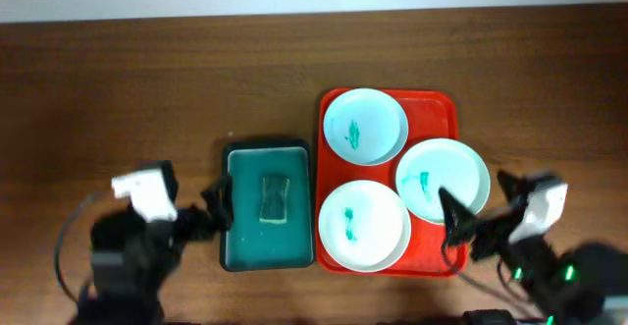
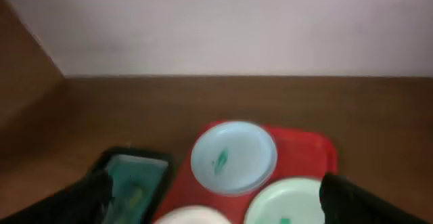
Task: Clean dirty plates on tray and stack at the side
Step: 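Grasp the sponge with the left gripper, the lower plate's rim with the right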
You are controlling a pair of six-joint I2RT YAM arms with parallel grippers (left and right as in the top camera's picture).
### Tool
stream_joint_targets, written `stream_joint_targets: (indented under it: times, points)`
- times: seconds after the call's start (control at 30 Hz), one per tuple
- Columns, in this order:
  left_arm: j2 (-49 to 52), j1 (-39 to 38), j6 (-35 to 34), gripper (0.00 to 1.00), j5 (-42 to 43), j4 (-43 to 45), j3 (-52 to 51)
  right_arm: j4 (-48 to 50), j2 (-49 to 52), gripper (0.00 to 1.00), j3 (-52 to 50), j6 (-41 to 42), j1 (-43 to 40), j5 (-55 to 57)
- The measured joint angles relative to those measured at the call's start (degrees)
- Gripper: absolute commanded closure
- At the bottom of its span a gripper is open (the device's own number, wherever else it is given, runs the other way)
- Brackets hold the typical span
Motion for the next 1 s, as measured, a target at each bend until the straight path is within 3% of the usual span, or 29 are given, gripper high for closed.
stream_joint_targets:
  times: [0.03, 0.1, 0.17, 0.27, 0.3, 0.43, 0.53, 0.63, 0.67, 0.7, 0.73, 0.77, 1.0]
  points:
    - [9.5, -0.7, 0.2, 0.01, 0.9, -3.6, 8.7, -0.6, 4.5, 0.02, 2.8, 1.9, 0.0, 0.0]
    - [18.7, -1.8, 2.6, 0.01, 1.3, -11.3, 17.2, -9.0, 15.5, 0.02, 8.5, 4.4, -0.1, -1.6]
    - [25.6, -1.9, 3.9, 0.01, 1.5, -14.8, 22.3, -10.3, 25.2, 0.02, 10.3, 5.4, -0.1, -6.3]
    - [30.7, -1.9, 4.8, 0.01, 4.7, -17.7, 23.2, -13.8, 33.4, 0.12, 10.5, 5.8, -0.1, -12.3]
    - [31.6, -1.9, 5.2, 0.0, 5.2, -18.6, 23.3, -15.1, 34.7, 0.21, 10.6, 5.8, -0.1, -12.0]
    - [39.8, -4.5, 7.0, 0.05, 5.6, -26.3, 24.0, -24.1, 35.8, 0.39, 8.6, 5.5, 1.0, 0.3]
    - [46.9, -10.8, 10.0, 0.13, 5.6, -25.9, 24.0, -14.5, 40.6, 0.52, -5.0, 7.0, 6.5, 2.3]
    - [50.6, -11.8, 10.8, 0.11, 5.6, -25.4, 24.0, -5.1, 46.9, 0.6, -10.9, 8.0, 7.0, 2.5]
    - [50.7, -11.8, 10.9, 0.09, 5.6, -24.9, 24.0, -2.4, 51.1, 0.66, -11.1, 7.5, 7.5, 2.5]
    - [50.7, -11.8, 10.9, 0.09, 5.6, -24.3, 24.0, -1.2, 53.3, 0.81, -11.2, 7.7, 8.0, 2.7]
    - [50.7, -11.8, 11.0, 0.09, 5.6, -23.6, 24.0, 0.3, 55.7, 0.89, -11.2, 7.7, 8.5, 2.7]
    - [50.7, -11.8, 11.0, 0.11, 5.6, -23.3, 24.0, 1.5, 59.6, 0.94, -10.8, 7.9, 9.2, 2.1]
    - [53.5, -13.1, 11.3, 0.3, 3.9, -21.9, 24.0, 4.3, 61.5, 0.96, -10.0, 13.7, 9.3, 0.3]
